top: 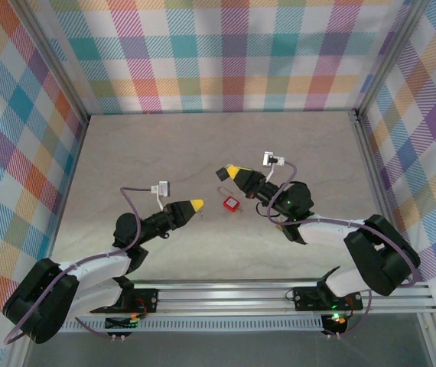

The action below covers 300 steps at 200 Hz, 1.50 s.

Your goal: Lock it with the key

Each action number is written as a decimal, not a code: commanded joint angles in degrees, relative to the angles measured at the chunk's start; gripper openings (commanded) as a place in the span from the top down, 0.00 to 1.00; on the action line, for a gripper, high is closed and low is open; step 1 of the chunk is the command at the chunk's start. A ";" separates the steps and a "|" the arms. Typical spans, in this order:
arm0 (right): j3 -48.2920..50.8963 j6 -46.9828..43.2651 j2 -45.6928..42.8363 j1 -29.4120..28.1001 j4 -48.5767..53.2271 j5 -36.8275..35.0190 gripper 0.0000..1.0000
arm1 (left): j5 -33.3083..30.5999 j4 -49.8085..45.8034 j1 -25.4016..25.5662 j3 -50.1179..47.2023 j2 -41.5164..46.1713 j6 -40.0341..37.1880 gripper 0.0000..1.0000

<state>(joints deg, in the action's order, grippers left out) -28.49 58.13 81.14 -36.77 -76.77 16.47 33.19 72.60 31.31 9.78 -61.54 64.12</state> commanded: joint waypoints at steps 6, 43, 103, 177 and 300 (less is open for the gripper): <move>0.20 -0.45 -2.44 1.31 -3.69 -0.15 1.00 | -0.63 1.11 -0.45 -1.07 0.19 -1.12 1.00; 1.99 1.39 -5.43 5.49 1.49 3.31 1.00 | -4.64 -20.02 -0.81 2.02 4.04 -10.79 1.00; 2.13 -7.96 -15.76 6.09 23.14 6.18 1.00 | -20.23 -60.21 -1.39 11.16 13.30 -27.36 1.00; -0.06 -17.72 -26.16 6.10 45.29 12.70 1.00 | -24.63 -70.88 -5.50 16.27 1.67 -29.84 1.00; 0.10 -18.97 -25.71 5.67 48.04 19.89 1.00 | -28.10 -73.83 -8.99 20.19 -12.66 -31.90 1.00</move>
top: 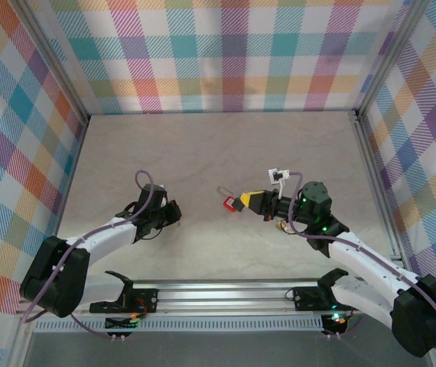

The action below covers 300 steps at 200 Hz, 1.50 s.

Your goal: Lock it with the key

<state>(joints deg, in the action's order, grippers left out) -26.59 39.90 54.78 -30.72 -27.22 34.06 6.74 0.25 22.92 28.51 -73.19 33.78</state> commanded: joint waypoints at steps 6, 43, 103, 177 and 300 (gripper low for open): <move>-1.80 -0.70 0.82 -0.47 -1.59 2.40 1.00 | -2.14 -1.77 -0.59 1.54 -1.16 -1.77 1.00; -2.14 -0.81 2.20 -1.14 -1.63 2.72 1.00 | -3.58 -2.53 -0.68 1.89 -2.52 -2.65 1.00; -3.38 -1.13 5.02 -2.76 -1.15 3.29 1.00 | -3.38 -1.70 -0.86 2.05 -4.24 -3.20 0.94; -5.20 -2.63 7.50 -4.50 1.51 2.64 1.00 | -3.44 -2.17 -0.94 1.99 -2.05 -3.60 0.72; -24.46 -11.07 32.00 -13.70 20.29 -5.88 1.00 | -7.98 -19.44 -0.86 0.17 33.93 -0.34 0.25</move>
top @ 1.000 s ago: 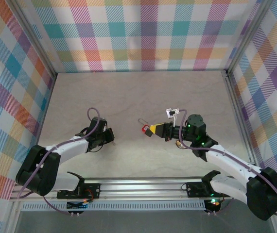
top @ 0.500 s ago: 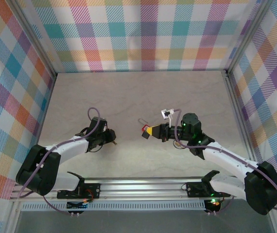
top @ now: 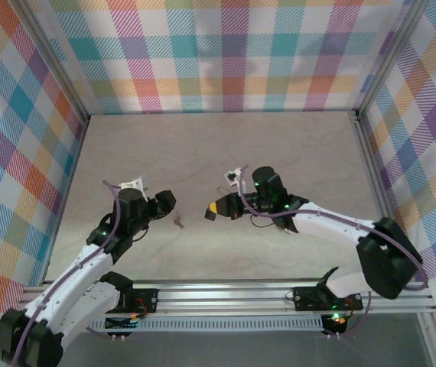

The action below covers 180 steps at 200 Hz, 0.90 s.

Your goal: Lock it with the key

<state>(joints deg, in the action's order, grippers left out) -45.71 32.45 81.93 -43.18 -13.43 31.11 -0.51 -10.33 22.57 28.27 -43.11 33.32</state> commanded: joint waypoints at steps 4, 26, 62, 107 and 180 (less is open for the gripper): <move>-6.26 -3.77 6.08 -1.36 7.46 -3.11 1.00 | -0.78 -10.02 -0.51 0.81 4.44 0.16 0.22; -11.68 -4.79 12.52 -2.06 12.22 -3.24 1.00 | -0.74 -14.67 -0.51 2.75 7.87 -0.19 0.09; -19.24 -7.63 20.13 -4.14 18.64 -6.10 1.00 | -2.26 -17.32 -0.51 3.38 11.88 -1.15 0.00; -25.82 -8.66 27.22 -5.11 22.97 -7.71 1.00 | -3.20 -16.61 -0.51 1.80 12.81 -0.99 0.00; -33.07 -9.26 34.68 -6.13 25.74 -8.40 1.00 | -4.23 -16.48 -0.51 0.82 14.69 -1.06 0.00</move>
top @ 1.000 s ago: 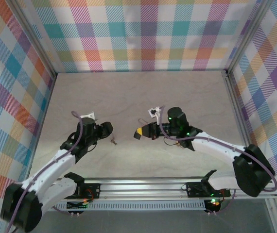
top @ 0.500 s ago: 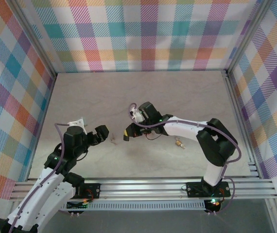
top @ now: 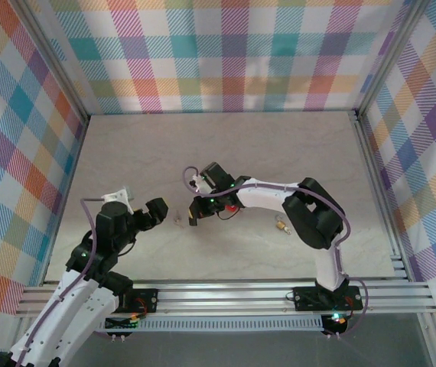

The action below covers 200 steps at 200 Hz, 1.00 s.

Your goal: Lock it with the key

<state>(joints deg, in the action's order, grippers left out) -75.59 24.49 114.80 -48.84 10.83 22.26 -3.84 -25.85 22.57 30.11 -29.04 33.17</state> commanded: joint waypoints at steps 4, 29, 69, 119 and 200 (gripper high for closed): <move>-3.52 -1.29 2.10 -0.52 1.54 0.46 1.00 | -0.87 -0.83 -0.51 -1.02 0.64 -0.83 0.00; -5.20 -1.39 3.64 -0.54 1.91 0.34 1.00 | -0.50 -0.44 -0.51 -1.27 0.65 -0.83 0.00; -7.06 -1.32 5.57 -0.53 2.05 0.50 1.00 | -0.02 -0.22 -0.51 -1.72 0.74 -0.56 0.00; -7.79 -0.74 7.36 -0.54 1.93 1.47 1.00 | 0.34 0.18 -0.51 -2.07 0.74 -0.47 0.00; -7.81 -0.98 7.42 -0.50 2.60 1.90 1.00 | 0.64 1.15 -0.51 -2.69 0.56 -0.40 0.00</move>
<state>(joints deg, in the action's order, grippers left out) -82.30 24.36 121.14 -48.90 12.05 23.05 -3.92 -25.36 22.57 28.32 -28.95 33.19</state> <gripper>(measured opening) 0.042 0.997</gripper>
